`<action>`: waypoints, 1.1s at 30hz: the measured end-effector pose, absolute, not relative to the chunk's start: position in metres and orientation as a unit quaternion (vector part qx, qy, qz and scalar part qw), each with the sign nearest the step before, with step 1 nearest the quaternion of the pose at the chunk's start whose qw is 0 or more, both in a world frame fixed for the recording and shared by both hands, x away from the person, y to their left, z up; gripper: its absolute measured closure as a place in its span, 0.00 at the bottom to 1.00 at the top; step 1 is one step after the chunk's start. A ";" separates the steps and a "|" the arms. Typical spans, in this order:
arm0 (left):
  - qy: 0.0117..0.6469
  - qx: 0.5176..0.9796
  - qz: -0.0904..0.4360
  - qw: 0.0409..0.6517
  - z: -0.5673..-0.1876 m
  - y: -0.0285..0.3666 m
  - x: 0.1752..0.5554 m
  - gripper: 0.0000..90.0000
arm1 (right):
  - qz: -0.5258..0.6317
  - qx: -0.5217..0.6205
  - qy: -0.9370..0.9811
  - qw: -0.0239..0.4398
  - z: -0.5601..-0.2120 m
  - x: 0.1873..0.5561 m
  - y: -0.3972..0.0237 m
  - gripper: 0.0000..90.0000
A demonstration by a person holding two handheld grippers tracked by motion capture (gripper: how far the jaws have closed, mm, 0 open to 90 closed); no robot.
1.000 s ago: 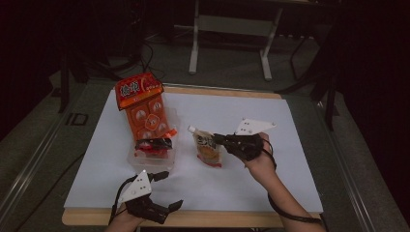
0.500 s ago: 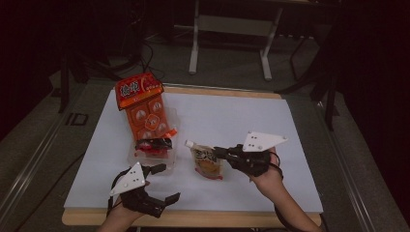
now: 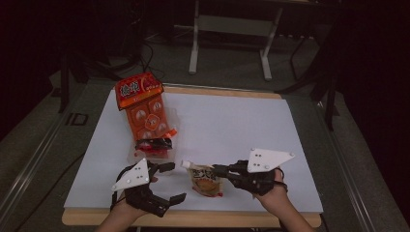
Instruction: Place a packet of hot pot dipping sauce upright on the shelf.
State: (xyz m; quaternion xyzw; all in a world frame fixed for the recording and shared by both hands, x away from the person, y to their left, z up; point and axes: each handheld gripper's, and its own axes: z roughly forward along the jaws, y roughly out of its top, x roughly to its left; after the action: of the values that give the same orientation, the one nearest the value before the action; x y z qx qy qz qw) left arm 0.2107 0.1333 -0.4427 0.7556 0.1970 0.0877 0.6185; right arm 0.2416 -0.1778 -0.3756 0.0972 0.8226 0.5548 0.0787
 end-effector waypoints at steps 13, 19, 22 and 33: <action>0.149 0.773 0.072 0.612 -0.429 0.114 0.220 0.40 | 0.552 0.087 0.826 0.069 -0.379 0.235 -0.175 0.99; 0.145 0.771 0.080 0.615 -0.427 0.109 0.227 0.63 | 0.549 0.090 0.828 0.071 -0.381 0.236 -0.175 0.99; 0.147 0.776 0.087 0.607 -0.427 0.107 0.229 0.73 | 0.551 0.094 0.826 0.067 -0.382 0.237 -0.176 0.99; 0.132 0.788 0.086 0.595 -0.425 0.100 0.230 0.95 | 0.555 0.106 0.823 0.067 -0.384 0.239 -0.182 0.99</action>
State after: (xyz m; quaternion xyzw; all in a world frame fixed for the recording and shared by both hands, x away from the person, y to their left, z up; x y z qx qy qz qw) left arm 0.2298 0.1000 -0.4251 0.7879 0.1318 0.0862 0.5954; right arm 0.2391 -0.1822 -0.3837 0.1056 0.8226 0.5547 0.0673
